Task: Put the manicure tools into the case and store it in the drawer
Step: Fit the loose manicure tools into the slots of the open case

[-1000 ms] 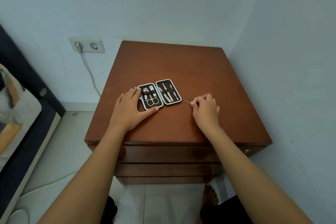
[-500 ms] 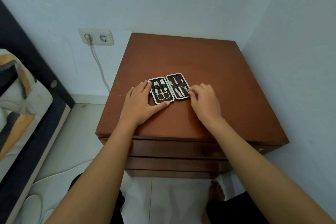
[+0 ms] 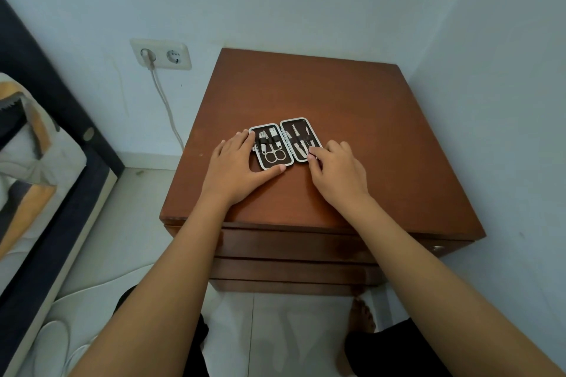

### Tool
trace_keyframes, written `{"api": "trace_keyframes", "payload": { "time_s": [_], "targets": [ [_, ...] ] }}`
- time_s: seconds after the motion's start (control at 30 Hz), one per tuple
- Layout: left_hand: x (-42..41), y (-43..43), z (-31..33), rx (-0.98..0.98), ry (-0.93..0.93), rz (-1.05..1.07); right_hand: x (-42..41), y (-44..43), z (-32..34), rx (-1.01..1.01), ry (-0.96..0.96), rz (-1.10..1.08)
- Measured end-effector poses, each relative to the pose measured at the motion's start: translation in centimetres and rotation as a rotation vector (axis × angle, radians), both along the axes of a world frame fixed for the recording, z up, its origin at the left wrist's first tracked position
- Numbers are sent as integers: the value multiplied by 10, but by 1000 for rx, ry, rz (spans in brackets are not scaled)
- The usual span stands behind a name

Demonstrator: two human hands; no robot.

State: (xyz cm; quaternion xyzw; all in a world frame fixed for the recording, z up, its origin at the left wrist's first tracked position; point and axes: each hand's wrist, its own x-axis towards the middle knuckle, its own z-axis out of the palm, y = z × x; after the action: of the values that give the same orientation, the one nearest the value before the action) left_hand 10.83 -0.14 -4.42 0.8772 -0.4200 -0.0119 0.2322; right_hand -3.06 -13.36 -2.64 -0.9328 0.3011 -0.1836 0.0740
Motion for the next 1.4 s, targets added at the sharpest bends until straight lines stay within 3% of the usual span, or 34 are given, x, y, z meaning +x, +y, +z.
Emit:
{"api": "trace_keyframes", "payload": {
  "time_s": [0.33,0.53,0.73,1.03,1.1,1.27,1.4],
  "targets": [
    [0,0,-1,-10,2,4,4,-3,1,108,148,50],
    [1,1,-1,-1,-1,0,-21,-9,-11,288,-193,134],
    [0,0,-1,3,-3,3,-20,-6,-14,151,-207,134],
    [0,0,0,13,4,0,-14,-7,-15,83,-41,112],
    [0,0,0,19,11,-4,-15,-9,-15,150,-49,125],
    [2,0,0,47,29,-36,-15,-20,-3,415,-326,0],
    [6,-1,6,91,76,-31,-1,-33,9,467,-104,-111]
  ]
}}
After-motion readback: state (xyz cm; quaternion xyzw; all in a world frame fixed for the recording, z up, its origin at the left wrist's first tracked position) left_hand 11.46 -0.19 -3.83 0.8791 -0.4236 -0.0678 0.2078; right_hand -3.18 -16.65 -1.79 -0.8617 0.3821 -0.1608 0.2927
